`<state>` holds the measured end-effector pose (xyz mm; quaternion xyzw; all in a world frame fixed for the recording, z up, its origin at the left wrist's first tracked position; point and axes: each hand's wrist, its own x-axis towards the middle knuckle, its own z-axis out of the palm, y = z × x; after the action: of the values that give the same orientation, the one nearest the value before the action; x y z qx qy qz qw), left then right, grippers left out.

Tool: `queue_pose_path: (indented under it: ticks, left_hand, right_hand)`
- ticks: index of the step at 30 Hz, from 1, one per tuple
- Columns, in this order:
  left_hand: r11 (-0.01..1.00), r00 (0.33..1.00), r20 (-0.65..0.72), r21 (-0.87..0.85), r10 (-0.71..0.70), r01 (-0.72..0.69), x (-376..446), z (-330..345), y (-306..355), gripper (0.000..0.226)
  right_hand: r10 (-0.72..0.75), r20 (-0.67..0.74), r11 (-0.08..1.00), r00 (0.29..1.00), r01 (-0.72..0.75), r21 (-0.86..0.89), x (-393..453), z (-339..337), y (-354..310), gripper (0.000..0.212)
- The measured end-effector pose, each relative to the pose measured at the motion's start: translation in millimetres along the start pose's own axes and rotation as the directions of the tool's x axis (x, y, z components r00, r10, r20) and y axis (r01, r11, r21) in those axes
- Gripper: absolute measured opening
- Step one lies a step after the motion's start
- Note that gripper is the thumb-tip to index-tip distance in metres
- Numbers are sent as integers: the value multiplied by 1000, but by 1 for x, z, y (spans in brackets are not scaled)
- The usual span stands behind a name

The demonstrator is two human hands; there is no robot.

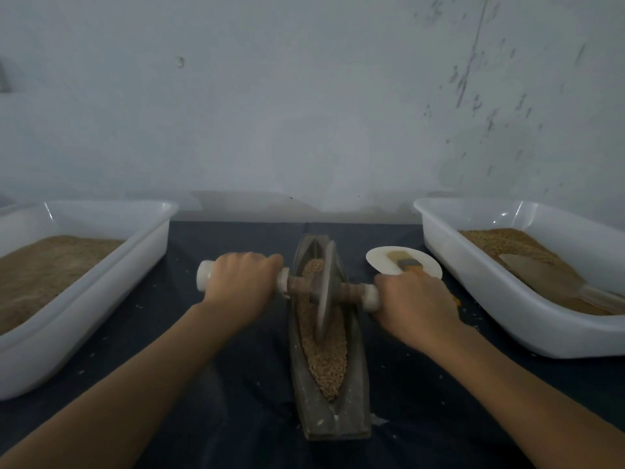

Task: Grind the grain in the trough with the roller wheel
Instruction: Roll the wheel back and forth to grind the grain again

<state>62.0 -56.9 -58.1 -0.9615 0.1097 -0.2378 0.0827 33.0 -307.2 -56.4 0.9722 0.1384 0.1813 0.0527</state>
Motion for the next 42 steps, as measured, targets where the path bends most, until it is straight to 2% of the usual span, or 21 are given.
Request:
queue_pose_path:
  ticks: [3,5,9,15,18,21,23,25,28,31,34,39,42]
  left_hand:
    - [998,996,-82,65,26,-21,-37,-3,2,39]
    - [997,998,-68,73,4,1,-49,-1,0,42]
    - [992,993,-28,40,-116,117,-29,10,1,32]
    - [990,990,38,-34,-134,135,34,18,-4,18]
    - [991,991,39,-34,-129,130,22,11,-1,21]
    - [997,997,30,-34,-74,75,-15,2,-1,29]
    - [1000,1000,-27,-4,7,-8,-41,-4,0,38]
    - [999,997,-71,22,42,-41,-52,-9,1,45]
    - [998,998,25,-49,-49,50,-42,1,0,29]
    - [991,993,41,-65,-112,114,-13,15,-2,22]
    - [987,988,14,-59,-151,152,15,26,-5,22]
    - [990,990,37,-36,-132,134,26,19,-2,12]
    - [995,994,59,-33,-96,98,1,5,1,19]
  right_hand:
    - [-100,-90,991,991,91,-101,-22,0,3,42]
    - [-135,-131,978,982,111,-175,-21,-1,4,49]
    - [-110,-120,986,987,94,-134,18,13,8,36]
    - [-48,-118,996,992,38,-83,69,28,16,29]
    - [-55,-121,996,991,45,-82,55,22,12,28]
    - [-153,-158,982,976,132,-137,13,12,11,39]
    - [-215,-182,970,960,189,-151,-15,0,10,45]
    - [-206,-182,972,961,179,-153,-28,-5,10,46]
    - [-199,-146,965,969,168,-201,-13,-1,10,38]
    - [-145,-146,977,979,118,-179,28,11,8,29]
    - [-103,-154,982,983,75,-174,64,23,10,31]
    - [-70,-168,988,983,45,-149,65,28,12,30]
    - [-81,-163,991,983,61,-123,36,20,10,33]
